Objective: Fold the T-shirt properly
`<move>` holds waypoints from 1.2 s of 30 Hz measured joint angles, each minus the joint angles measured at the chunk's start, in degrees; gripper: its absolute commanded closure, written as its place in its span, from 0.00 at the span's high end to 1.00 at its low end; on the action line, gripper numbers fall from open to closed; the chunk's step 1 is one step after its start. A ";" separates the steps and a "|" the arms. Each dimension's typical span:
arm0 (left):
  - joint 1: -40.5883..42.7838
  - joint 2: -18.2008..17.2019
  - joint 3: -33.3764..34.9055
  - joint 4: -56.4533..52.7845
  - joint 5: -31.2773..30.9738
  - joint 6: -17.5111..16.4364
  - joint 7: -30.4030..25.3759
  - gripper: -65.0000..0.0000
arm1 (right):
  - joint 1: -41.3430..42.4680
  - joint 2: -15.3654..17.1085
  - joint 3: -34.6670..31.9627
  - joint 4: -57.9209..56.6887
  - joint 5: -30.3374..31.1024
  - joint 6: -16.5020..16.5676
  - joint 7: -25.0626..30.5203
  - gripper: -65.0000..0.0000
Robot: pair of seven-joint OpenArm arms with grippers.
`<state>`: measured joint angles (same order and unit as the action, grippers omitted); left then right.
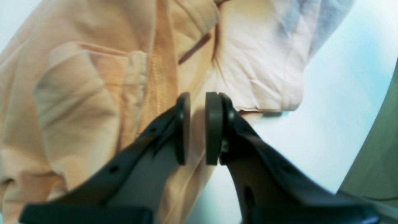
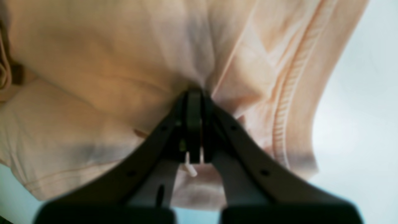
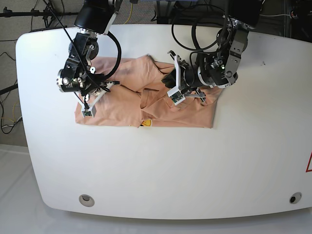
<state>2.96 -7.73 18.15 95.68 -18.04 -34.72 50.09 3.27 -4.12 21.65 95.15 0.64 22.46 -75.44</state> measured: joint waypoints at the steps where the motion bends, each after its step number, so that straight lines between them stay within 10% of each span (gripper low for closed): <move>1: 0.00 -0.15 -0.02 0.00 0.02 0.02 0.02 0.10 | 0.00 0.00 0.00 0.00 0.00 0.00 0.00 0.00; 8: -0.09 -0.28 -3.87 0.57 0.07 0.24 0.24 0.16 | -0.02 0.00 0.00 0.00 0.00 0.00 0.02 0.00; 15: -0.11 -0.31 -7.76 5.70 0.07 0.35 0.22 0.56 | 0.00 -0.02 0.00 -0.02 -0.22 0.00 0.04 0.00; 36: -0.42 1.18 -7.96 2.27 9.92 0.37 -3.69 0.55 | 0.00 -0.02 0.02 -0.04 -0.11 0.00 0.02 0.00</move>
<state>2.55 -6.55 10.20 97.95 -8.12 -34.35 46.39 3.27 -4.14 21.67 95.11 0.54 22.46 -75.42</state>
